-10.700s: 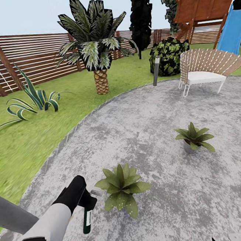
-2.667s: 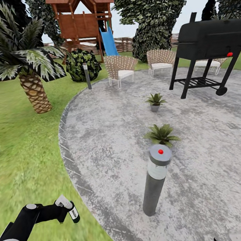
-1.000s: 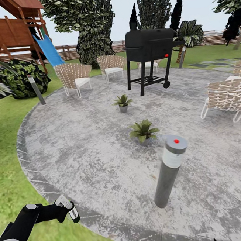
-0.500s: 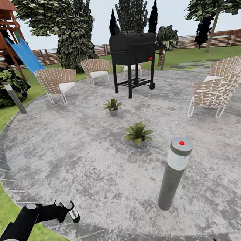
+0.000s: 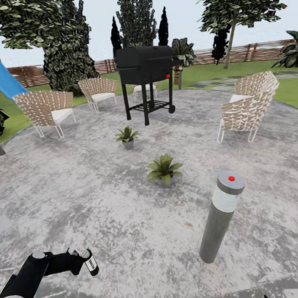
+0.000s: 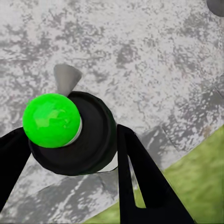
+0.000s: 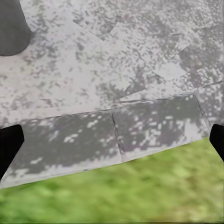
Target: Pick up the pesticide atomizer in the garden and spray insectifuge to fully cover both potted plants in the garden.
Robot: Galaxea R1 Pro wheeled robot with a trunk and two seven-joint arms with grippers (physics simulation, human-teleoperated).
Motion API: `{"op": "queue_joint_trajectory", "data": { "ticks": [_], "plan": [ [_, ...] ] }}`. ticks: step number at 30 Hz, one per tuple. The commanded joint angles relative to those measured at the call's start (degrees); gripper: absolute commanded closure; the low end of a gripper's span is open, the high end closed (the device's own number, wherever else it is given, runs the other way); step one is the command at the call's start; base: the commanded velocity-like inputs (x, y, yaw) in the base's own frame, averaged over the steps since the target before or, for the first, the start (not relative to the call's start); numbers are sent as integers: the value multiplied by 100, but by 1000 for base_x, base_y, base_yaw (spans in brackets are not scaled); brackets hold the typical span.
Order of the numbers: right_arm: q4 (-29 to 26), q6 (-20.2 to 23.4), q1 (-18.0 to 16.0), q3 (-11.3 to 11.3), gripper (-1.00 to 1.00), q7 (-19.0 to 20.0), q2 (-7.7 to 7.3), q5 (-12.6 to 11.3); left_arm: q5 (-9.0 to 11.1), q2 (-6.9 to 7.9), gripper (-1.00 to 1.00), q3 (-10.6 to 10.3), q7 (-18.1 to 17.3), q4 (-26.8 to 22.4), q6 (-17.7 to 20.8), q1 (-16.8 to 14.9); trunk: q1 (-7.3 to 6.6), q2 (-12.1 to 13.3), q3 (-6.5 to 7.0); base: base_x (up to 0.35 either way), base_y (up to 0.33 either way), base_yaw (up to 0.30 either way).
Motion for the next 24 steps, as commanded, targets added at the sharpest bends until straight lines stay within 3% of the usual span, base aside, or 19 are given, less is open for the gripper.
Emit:
{"op": "queue_joint_trajectory", "data": {
  "ticks": [1,24],
  "plan": [
    [7,-21,-8,-51,-100,25,-2,42,-16,-5,100,28,-37,-9,59,-1,1,-2,0,141,339,-284],
    [7,-21,-7,-51,-100,25,-2,42,-9,-13,100,28,-37,-9,59,-1,1,-2,106,141,339,-284]
  ]
}}
